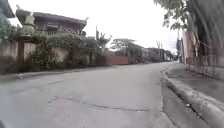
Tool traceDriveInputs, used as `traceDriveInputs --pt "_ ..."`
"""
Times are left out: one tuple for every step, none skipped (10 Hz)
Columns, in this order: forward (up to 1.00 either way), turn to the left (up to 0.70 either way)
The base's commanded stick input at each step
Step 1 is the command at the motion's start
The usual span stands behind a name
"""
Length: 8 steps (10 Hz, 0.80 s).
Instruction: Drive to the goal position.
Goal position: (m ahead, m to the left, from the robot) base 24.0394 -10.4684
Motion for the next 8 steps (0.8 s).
traceDriveInputs --pt "1.00 0.06" --pt "1.00 -0.29" --pt "1.00 -0.34" --pt "1.00 -0.34" --pt "1.00 -0.34" --pt "1.00 -0.34" --pt "1.00 -0.27" --pt "1.00 0.06"
